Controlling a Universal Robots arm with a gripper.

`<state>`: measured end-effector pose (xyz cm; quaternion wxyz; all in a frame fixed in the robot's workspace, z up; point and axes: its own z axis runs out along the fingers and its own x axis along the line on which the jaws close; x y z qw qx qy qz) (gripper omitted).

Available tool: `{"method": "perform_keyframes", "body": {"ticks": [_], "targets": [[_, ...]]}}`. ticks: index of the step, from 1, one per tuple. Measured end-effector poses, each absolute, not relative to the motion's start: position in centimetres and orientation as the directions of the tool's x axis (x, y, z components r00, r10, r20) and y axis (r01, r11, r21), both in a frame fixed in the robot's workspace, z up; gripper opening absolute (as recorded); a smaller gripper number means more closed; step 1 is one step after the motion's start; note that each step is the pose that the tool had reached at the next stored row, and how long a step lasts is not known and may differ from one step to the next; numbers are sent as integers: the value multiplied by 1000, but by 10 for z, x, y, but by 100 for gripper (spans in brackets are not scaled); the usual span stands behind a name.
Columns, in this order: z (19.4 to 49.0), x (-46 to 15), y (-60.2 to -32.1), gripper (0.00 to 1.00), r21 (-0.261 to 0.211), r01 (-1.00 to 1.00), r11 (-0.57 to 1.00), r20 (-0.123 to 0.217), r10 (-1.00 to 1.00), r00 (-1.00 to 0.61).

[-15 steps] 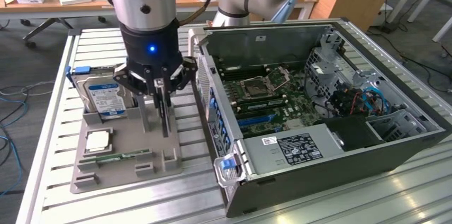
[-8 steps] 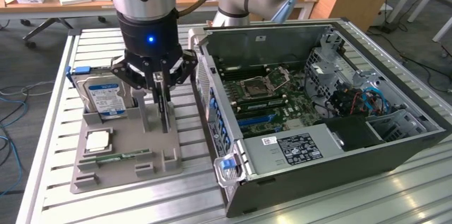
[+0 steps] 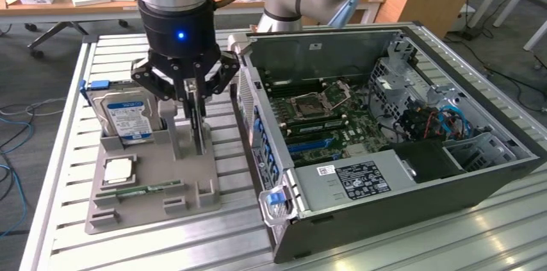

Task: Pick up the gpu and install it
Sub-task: 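Pick up the gpu and move the gpu toward the slot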

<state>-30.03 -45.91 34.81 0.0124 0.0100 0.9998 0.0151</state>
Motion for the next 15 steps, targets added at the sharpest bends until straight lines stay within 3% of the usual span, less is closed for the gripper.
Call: {"method": "perform_keyframes", "body": {"ticks": [15], "targets": [[372,-300,-459,26,31,19,999,-24,20,-999]]}}
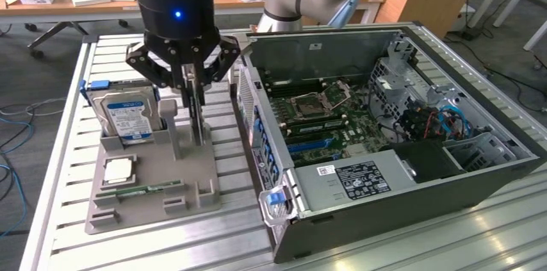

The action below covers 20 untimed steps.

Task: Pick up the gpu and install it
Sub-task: 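Pick up the gpu and move the gpu toward the slot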

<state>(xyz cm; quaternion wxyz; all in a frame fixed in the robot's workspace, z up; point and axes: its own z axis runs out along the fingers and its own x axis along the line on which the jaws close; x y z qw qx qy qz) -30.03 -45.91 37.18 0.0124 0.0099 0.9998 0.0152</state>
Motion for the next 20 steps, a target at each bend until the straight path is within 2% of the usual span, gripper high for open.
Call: {"method": "perform_keyframes", "body": {"ticks": [20], "targets": [[422,-300,-459,26,31,19,999,-25,20,-999]]}}
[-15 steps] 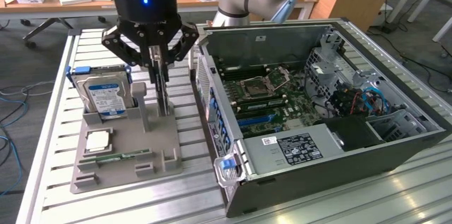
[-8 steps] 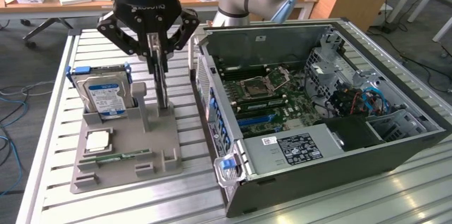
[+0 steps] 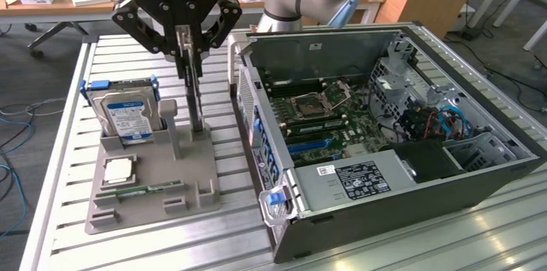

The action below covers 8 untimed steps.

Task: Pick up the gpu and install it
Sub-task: 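Pick up the gpu and move the gpu toward the slot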

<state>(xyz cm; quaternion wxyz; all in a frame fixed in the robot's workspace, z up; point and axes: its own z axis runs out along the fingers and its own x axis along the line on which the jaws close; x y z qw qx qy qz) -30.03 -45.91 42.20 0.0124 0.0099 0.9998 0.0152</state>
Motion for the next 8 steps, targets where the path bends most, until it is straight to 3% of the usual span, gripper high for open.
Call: {"method": "perform_keyframes", "body": {"ticks": [8], "targets": [[424,-300,-459,26,30,19,999,-24,20,-999]]}}
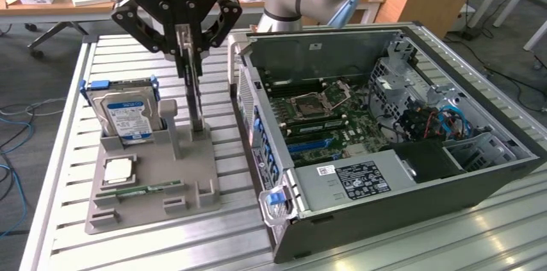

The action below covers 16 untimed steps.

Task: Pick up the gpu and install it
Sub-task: 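Pick up the gpu and move the gpu toward the slot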

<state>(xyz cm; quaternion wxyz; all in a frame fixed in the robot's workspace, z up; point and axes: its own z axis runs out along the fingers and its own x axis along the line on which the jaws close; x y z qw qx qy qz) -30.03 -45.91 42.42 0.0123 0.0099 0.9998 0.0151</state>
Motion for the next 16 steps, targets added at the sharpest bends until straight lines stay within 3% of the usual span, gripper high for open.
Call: {"method": "perform_keyframes", "body": {"ticks": [16], "targets": [[427,-287,-459,26,31,19,999,-24,20,-999]]}}
